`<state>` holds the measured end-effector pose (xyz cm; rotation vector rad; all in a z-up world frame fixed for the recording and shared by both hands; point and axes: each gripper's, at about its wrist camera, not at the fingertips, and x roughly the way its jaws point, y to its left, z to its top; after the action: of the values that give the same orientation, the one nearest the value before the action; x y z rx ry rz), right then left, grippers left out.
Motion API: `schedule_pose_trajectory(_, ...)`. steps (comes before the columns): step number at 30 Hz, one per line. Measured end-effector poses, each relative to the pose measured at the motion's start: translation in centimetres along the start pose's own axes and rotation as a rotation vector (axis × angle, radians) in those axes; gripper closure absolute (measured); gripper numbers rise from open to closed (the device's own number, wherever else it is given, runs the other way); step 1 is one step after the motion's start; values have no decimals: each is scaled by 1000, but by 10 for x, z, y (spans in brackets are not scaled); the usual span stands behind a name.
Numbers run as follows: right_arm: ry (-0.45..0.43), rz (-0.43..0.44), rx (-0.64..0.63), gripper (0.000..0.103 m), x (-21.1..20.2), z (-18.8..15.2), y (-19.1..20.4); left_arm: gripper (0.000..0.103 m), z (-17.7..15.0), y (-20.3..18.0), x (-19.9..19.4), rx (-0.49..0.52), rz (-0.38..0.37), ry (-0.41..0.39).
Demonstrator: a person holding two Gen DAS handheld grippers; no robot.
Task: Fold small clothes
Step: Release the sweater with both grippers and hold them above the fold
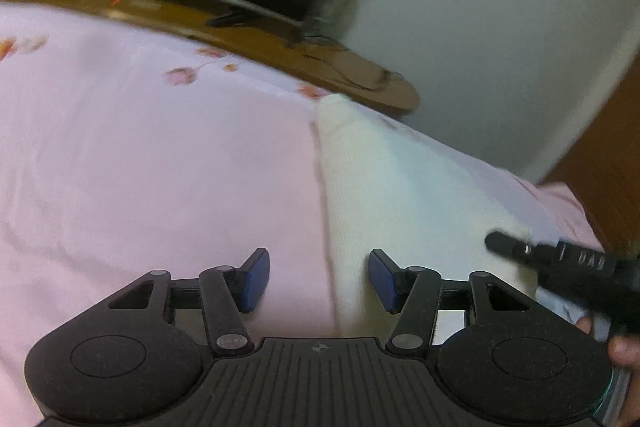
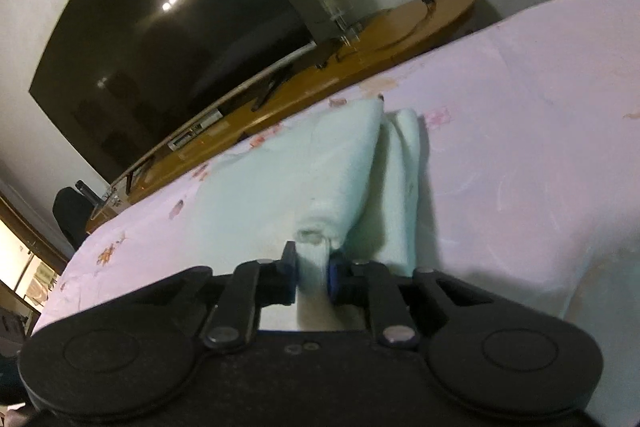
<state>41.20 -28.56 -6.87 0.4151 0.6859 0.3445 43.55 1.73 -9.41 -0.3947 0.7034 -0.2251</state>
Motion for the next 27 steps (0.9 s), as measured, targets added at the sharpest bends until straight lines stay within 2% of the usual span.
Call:
schedule_pose_trajectory(3, -52, 11, -1, 90, -21, 4, 1, 48, -5, -22, -1, 84, -28, 41)
schedule_pose_trajectory(5, -49, -21, 13, 90, -22, 4, -7, 48, -14, -32, 4, 142, 8, 64)
schedule_pose_trajectory(7, 36, -60, 35, 90, -2, -1, -22, 48, -21, -31, 4, 133, 8, 55)
schedule_pose_trajectory(9, 19, -35, 54, 89, -2, -1, -24, 48, -21, -29, -7, 99, -20, 45)
schedule_pose_trajectory(11, 12, -26, 54, 80, -6, 3, -22, 48, -25, -31, -23, 110, -44, 14)
schedule_pose_trajectory(13, -6, -28, 56, 75, -14, 5, -25, 48, -34, -30, -29, 80, -90, 43)
schedule_pose_trajectory(14, -28, -26, 71, 66, -17, 6, -29, 48, -41, -31, -28, 74, -105, 68)
schedule_pose_trajectory(15, -47, -18, 99, 63, -21, 6, -32, 48, -50, -34, -26, 99, -92, 92)
schedule_pose_trajectory(17, -67, -7, 143, 63, -22, 9, -42, 48, -65, -44, -29, 199, -49, 49)
schedule_pose_trajectory(18, -64, -9, 149, 64, -19, 13, -43, 48, -66, -48, -31, 213, -39, 48)
schedule_pose_trajectory(19, -61, -15, 141, 64, -14, 16, -43, 48, -63, -48, -32, 206, -49, 49)
schedule_pose_trajectory(23, -48, -63, 36, 63, 4, 27, -30, 48, -29, -25, -36, 88, -79, -51)
schedule_pose_trajectory(25, -46, -82, -18, 61, 10, 32, -24, 48, -13, -18, -30, 61, -77, -66)
schedule_pose_trajectory(27, -38, -81, -51, 58, 17, 36, -22, 48, 1, -17, -17, 50, -78, -49)
